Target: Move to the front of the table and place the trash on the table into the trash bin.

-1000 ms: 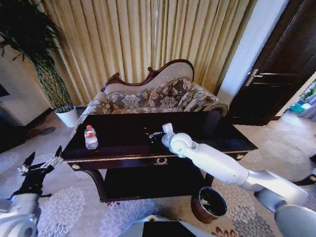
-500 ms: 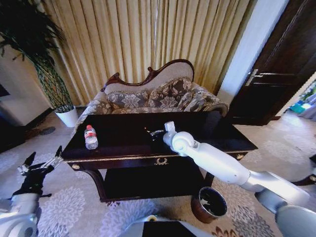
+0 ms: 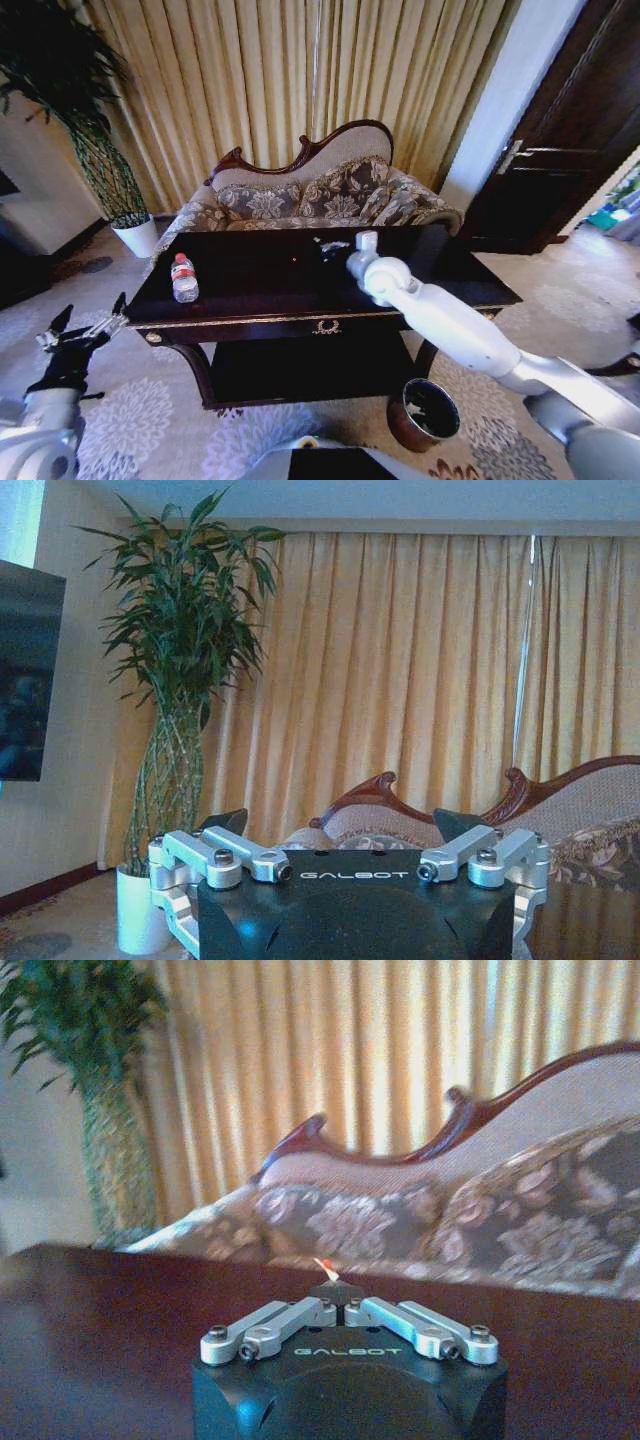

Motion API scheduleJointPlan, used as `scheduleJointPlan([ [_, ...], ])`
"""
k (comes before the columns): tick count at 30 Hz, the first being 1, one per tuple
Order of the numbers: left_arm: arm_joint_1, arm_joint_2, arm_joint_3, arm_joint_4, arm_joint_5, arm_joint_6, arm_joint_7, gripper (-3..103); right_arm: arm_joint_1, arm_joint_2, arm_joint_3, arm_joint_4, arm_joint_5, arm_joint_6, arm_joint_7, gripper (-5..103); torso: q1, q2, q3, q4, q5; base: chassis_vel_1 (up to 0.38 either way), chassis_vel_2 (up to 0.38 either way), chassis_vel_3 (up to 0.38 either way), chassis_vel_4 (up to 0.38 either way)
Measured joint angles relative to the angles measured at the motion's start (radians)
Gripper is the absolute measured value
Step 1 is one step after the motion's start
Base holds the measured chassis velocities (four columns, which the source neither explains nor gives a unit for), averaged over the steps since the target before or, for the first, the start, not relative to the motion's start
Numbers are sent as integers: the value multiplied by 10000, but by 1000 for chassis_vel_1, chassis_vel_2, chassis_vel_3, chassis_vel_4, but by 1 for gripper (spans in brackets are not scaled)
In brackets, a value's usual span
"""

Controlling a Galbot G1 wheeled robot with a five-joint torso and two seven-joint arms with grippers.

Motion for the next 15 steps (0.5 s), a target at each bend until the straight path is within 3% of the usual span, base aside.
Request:
scheduleJointPlan([
  [8,-84,27,36,42,-39,33,-10,100,-1646,-410,1836,87,-1206,369,-363,0,0,-1,0,1,0,0,0,0,0],
  [15,-129,190,106,21,-50,79,7,100,-3408,-610,3513,-201,-2679,1193,-720,0,0,0,0,-1,2,0,0,0,0],
])
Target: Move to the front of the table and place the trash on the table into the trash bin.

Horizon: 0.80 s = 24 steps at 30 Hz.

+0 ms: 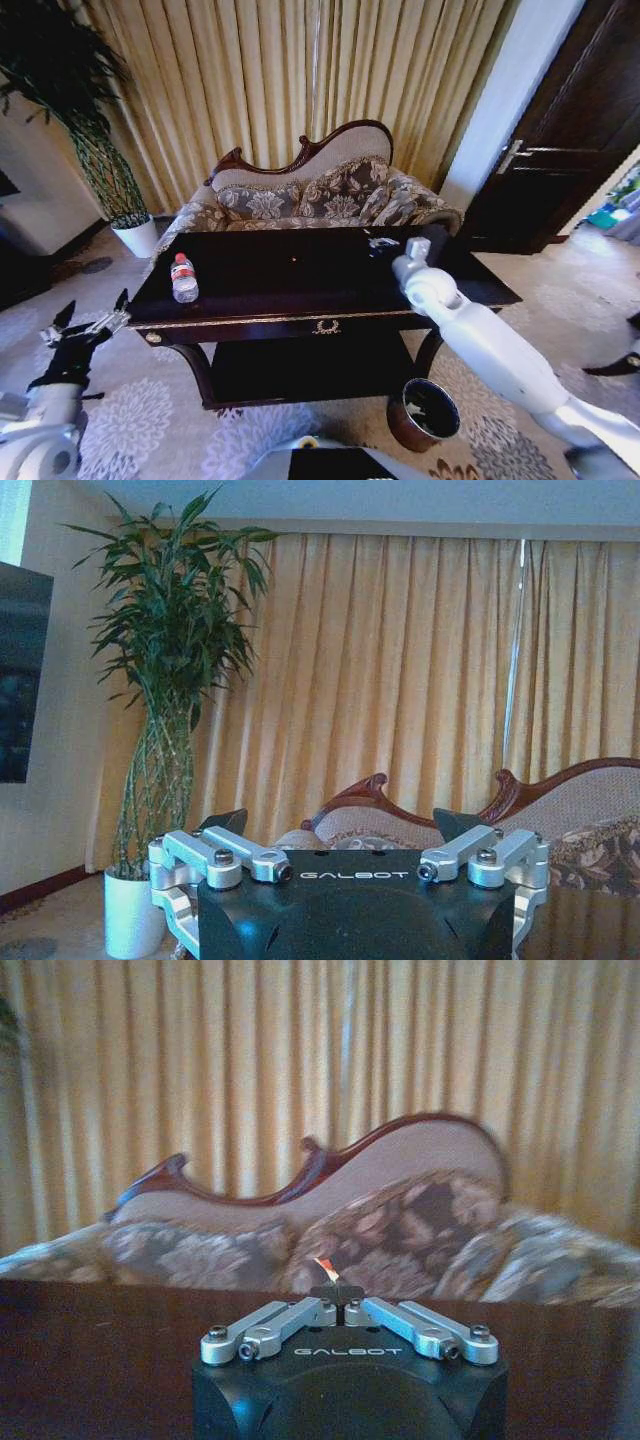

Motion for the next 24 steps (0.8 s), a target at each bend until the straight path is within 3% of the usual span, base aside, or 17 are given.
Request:
scheduleJointPlan([
  [14,-133,489,-70,112,-426,174,49,100,-1855,275,2673,285,-1109,146,-685,0,0,1,-1,0,-2,0,0,0,0],
  [24,-113,598,-77,11,-494,247,55,100,-2878,364,3693,789,-1137,30,-904,0,0,0,-1,1,-2,0,0,0,0],
])
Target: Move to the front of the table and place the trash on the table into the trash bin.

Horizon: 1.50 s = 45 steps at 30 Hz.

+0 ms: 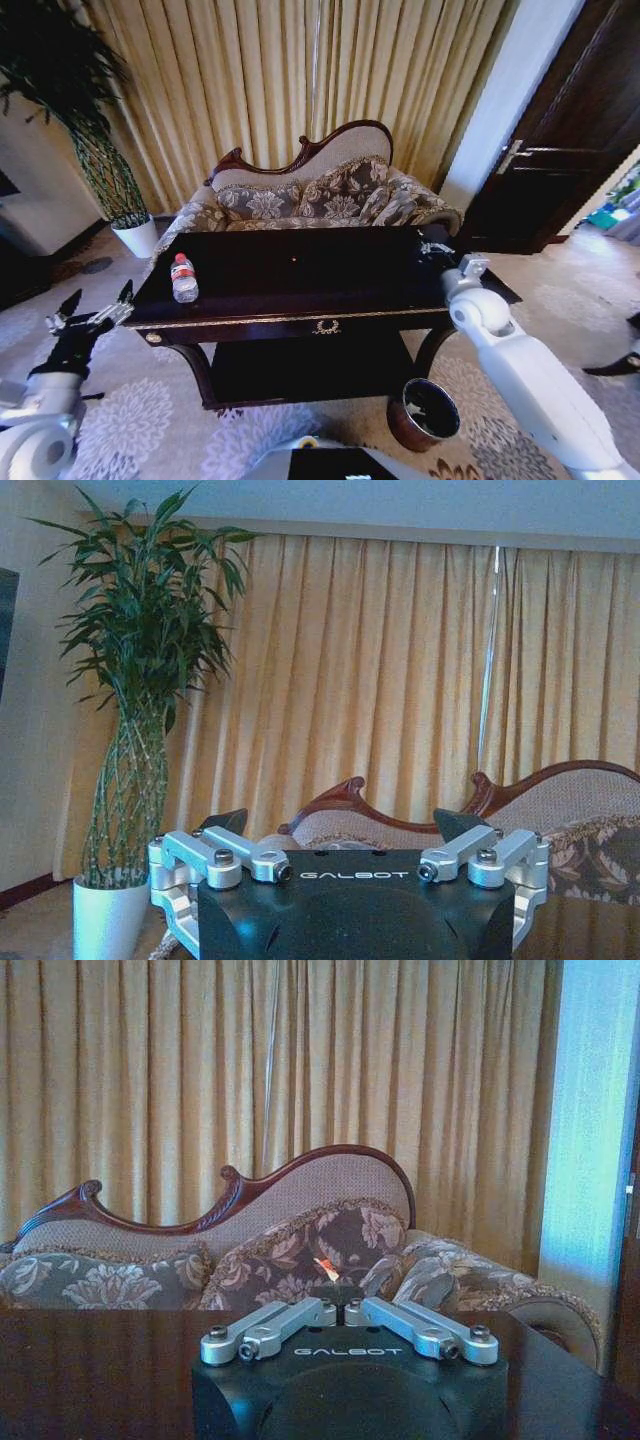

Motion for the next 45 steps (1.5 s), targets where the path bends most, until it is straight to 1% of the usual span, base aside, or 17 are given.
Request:
scheduleJointPlan([
  [10,123,-78,-35,-59,6,-22,18,100,-133,8,53,95,62,-13,-7,0,0,0,0,2,0,0,0,0,0],
  [15,147,-93,-40,-115,8,-34,19,100,-149,9,60,110,88,-12,-7,0,0,-1,0,-1,-1,22,-32,-27,32],
  [16,148,-94,-46,-141,8,-35,19,100,-149,13,60,112,95,-10,-7,0,0,0,0,3,0,52,-43,-42,46],
  [17,150,-95,-53,-155,7,-38,16,100,-149,16,52,111,98,-9,-7,0,0,0,0,0,0,52,-47,-34,46],
  [21,156,-97,-70,-172,6,-40,16,100,-149,22,19,111,107,-3,-7,0,0,0,0,2,0,27,-23,-20,22],
  [23,162,-108,-81,-175,5,-42,15,100,-153,27,7,112,111,4,-6,0,0,0,0,-2,0,28,-61,-46,24],
  [28,190,-155,-92,-172,7,-55,15,100,-203,33,-10,106,116,21,-7,0,0,0,0,2,0,17,-18,-17,11],
  [29,190,-164,-92,-170,9,-57,15,100,-218,37,-8,103,117,24,-6,0,1,-1,0,-1,0,31,-51,-49,33],
  [31,191,-170,-91,-169,10,-58,15,100,-237,41,-3,101,117,29,-6,0,1,0,1,-1,0,58,-51,-49,58],
  [32,193,-174,-88,-170,12,-60,14,100,-255,46,5,100,117,33,-6,0,1,-1,1,2,0,58,-64,-69,58],
  [33,193,-174,-86,-169,12,-61,15,100,-271,57,19,99,117,35,-6,0,1,0,1,-2,0,61,-64,-80,64],
  [35,192,-174,-86,-169,13,-62,15,100,-276,68,23,97,117,40,-6,0,1,-1,1,1,0,74,-74,-80,79],
  [45,198,-189,-86,-168,19,-70,24,100,-354,118,51,75,89,70,-4,0,0,0,0,0,0,122,-110,-110,113],
])
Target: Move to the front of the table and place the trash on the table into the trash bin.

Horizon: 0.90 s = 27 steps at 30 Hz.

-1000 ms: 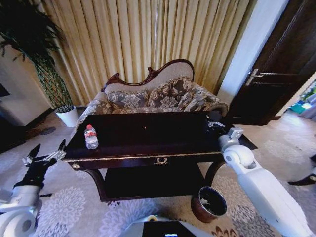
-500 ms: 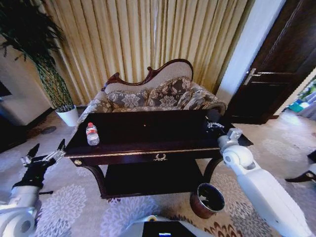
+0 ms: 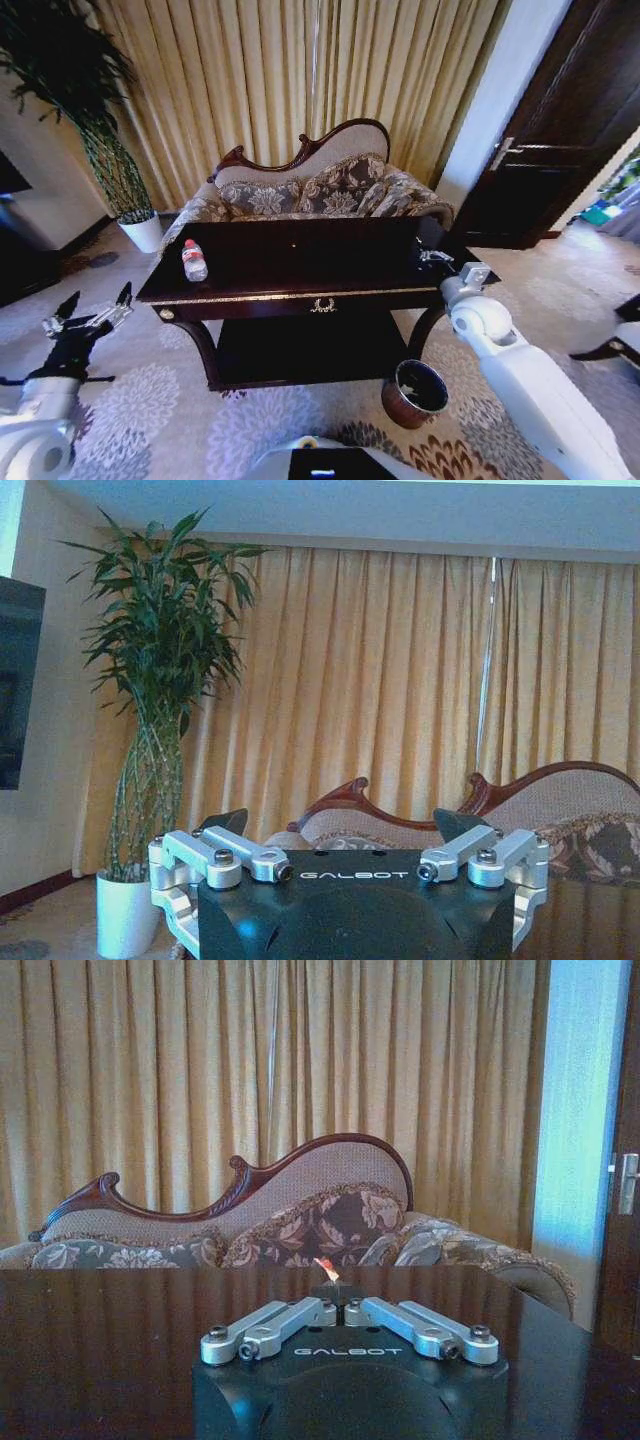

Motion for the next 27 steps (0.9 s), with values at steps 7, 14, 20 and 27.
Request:
scheduleJointPlan([
  [7,8,-9,-8,2,3,-7,8,100,-43,24,13,-30,-13,16,0,0,0,0,0,0,0,114,-113,-101,104],
  [14,7,-9,-10,12,4,-11,12,100,-164,122,30,-75,-54,55,-9,0,0,0,0,0,-1,109,-111,-97,105],
  [20,-2,-17,13,30,12,-14,17,100,-302,237,-20,-274,-275,221,-101,0,0,0,0,-1,1,112,-117,-110,124],
  [27,1,-39,21,63,22,-22,39,100,-393,415,-146,-603,-468,344,-298,0,-2,2,-1,0,-1,54,-62,-46,59],
])
